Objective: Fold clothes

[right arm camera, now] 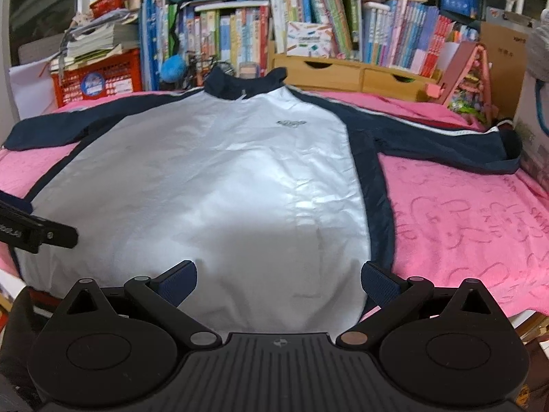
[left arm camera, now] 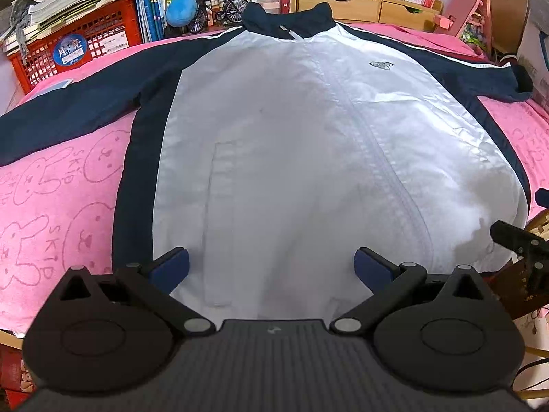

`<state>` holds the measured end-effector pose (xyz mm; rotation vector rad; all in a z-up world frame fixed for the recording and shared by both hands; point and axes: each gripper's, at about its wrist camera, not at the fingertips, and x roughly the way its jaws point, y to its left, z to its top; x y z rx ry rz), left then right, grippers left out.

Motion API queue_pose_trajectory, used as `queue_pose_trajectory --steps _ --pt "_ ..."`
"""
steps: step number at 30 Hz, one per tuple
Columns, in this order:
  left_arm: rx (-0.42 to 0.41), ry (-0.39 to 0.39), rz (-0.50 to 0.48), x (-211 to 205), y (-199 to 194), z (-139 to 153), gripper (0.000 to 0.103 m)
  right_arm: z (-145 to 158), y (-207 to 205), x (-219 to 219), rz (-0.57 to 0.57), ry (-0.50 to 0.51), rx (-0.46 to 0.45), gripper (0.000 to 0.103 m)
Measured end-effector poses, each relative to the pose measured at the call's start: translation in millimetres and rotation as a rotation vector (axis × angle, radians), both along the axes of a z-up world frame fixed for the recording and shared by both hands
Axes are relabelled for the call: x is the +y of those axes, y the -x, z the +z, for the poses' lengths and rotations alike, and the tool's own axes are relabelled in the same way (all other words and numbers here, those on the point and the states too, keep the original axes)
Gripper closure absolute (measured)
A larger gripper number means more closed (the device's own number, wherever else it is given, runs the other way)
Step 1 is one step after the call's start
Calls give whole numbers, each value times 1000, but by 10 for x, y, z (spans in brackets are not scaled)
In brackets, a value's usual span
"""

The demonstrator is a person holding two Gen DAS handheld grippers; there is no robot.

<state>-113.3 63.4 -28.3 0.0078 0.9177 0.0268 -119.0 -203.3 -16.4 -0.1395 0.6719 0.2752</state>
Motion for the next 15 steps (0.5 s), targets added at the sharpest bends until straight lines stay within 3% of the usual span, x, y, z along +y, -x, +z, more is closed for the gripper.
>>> queue_pose_trajectory --steps 3,8,15 --pt "-17 -5 19 32 -57 27 0 62 -122 -166 -40 26 -58 0" --pt "-40 -40 108 183 -305 65 0 158 -659 -726 -210 85 -172 0" --pt "-41 -48 198 316 -725 -22 0 145 -1900 -1751 -510 126 -238 0"
